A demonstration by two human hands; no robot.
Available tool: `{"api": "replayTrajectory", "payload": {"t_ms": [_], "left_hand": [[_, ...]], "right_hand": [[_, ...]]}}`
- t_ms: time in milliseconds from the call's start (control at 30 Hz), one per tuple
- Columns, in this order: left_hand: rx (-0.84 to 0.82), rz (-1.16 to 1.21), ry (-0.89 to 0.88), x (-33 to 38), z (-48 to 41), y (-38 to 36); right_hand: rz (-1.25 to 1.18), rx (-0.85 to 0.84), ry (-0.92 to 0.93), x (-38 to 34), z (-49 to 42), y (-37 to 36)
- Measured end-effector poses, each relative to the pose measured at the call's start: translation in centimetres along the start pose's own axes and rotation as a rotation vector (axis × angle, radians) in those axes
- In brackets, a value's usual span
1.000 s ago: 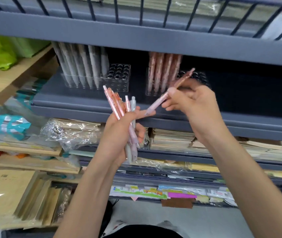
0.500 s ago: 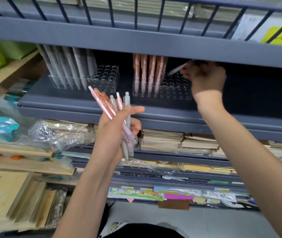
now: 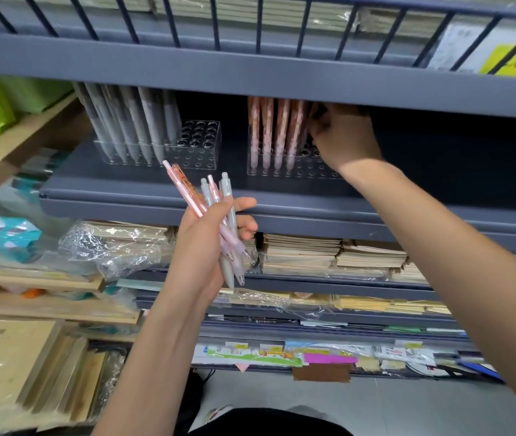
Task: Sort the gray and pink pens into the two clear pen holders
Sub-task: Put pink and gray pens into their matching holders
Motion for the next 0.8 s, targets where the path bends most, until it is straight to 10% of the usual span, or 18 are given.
{"api": "replayTrajectory", "payload": {"t_ms": [267,500,800], "left_hand": [[-0.051,-0.029,-0.036,0.6,0.2,2.1],[-0.134,-0.025,-0.027,0.9,0.8,3.3],[-0.24,-0.101,-0.022,1.5,1.4,4.0]], "right_hand": [[-0.037,-0.068,-0.13,-0.2,0.6,0.3],[-0.522,0.41,-0.103,-3.4,7.2,1.1],[-0.53,-0.418,-0.023,-8.8,9.8,-3.7]]}}
Point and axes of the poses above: each hand's wrist, its own z-axis away from the middle knuckle, its own y-axis out of the back of the hand, x = y × z, the point moved 3 cm from there along -z, towards the middle knuckle, and after that the axes turned 3 degrees about -x, right-handed, at the moved point
